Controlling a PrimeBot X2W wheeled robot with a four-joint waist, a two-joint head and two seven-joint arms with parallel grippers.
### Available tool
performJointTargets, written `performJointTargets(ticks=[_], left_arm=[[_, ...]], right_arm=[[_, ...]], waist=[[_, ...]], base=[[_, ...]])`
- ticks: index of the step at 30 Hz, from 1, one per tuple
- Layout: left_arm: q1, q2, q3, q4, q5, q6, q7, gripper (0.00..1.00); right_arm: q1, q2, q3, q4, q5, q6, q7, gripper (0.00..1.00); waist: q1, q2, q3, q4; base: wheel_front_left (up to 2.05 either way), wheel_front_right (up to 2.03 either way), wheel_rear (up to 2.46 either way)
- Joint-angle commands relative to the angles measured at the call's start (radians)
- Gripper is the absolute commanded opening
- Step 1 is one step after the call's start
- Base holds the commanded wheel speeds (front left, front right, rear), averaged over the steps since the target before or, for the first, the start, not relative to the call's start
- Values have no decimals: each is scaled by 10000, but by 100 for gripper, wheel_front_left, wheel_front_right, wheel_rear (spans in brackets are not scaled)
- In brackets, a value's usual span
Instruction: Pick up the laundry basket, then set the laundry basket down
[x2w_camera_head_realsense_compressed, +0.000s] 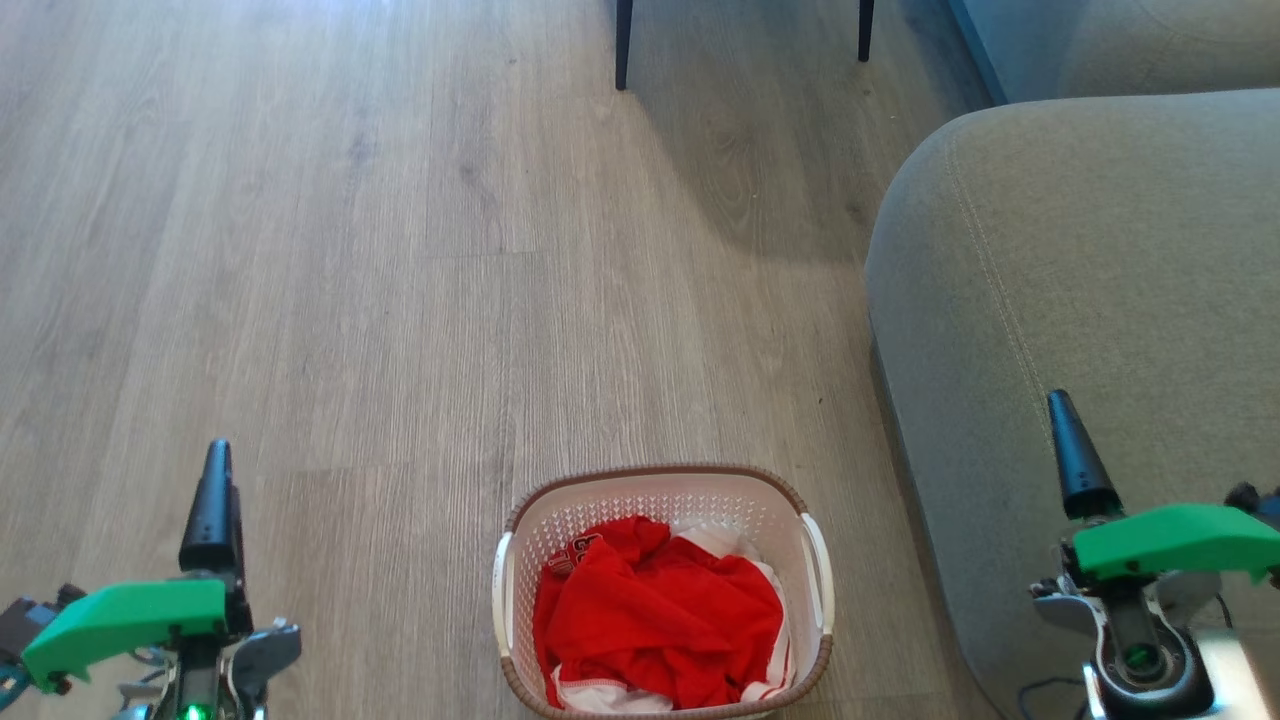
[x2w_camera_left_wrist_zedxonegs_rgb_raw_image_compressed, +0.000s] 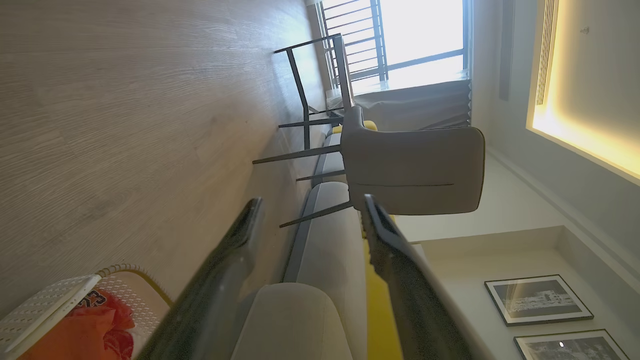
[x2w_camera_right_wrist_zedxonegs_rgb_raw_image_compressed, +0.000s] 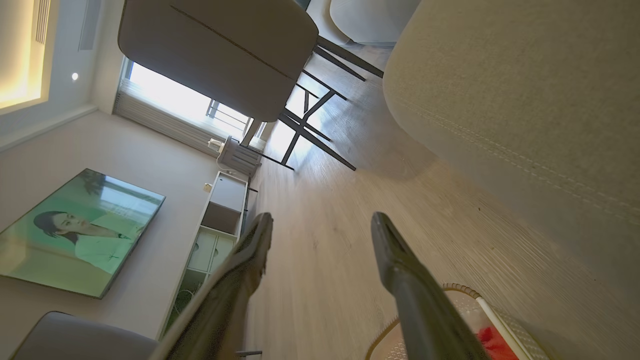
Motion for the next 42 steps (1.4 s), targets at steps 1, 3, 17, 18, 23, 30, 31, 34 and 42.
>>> performJointTargets(ticks=[1, 3, 17, 18, 23, 30, 31, 34, 42], left_arm=[[-555, 116, 258, -529, 404, -27, -116, 100], [-588, 118, 321, -691, 709, -29, -174, 100], [-695, 132, -639, -2596, 4038, 1886, -584, 100], [-695, 133, -811, -2714, 4330, 2048, -613, 100], [-736, 137, -1649, -3086, 5748, 2861, -760, 100], [-866, 214, -2729, -3104, 7610, 3829, -965, 100], [-898, 302, -2921, -3080, 7837, 3984, -994, 100], [-1000, 617, -3595, -2928, 8429, 4545, -1082, 100], [-1282, 1185, -5165, -2008, 8970, 5568, -1316, 100]], right_arm=[[-578, -95, 200, -558, -578, 25, -177, 100], [-618, -120, 329, -685, -1013, 26, -236, 100], [-893, -454, 1141, -1373, -3599, 34, -645, 100], [-904, -474, 1198, -1416, -3777, 34, -674, 100], [-976, -609, 1509, -1621, -4674, 37, -821, 100], [-1086, -759, 1973, -1897, -5876, 41, -1026, 100], [-1098, -773, 2035, -1927, -6032, 42, -1055, 100], [-1119, -874, 2258, -1960, -6543, 44, -1143, 100], [-969, -807, 2360, -1562, -7649, 48, -1376, 100]], waist=[[0, -1, 1, 11], [0, -1, 2, 22], [0, -1, 37, 32], [0, -1, 37, 34], [0, -1, 48, 50], [0, -1, 57, 61], [0, -1, 55, 59], [0, -1, 42, 53], [0, -1, -58, 57]], base=[[0, 0, 0], [0, 0, 0], [0, 0, 0], [0, 0, 0], [0, 0, 0], [0, 0, 0], [0, 0, 0], [0, 0, 0], [0, 0, 0]])
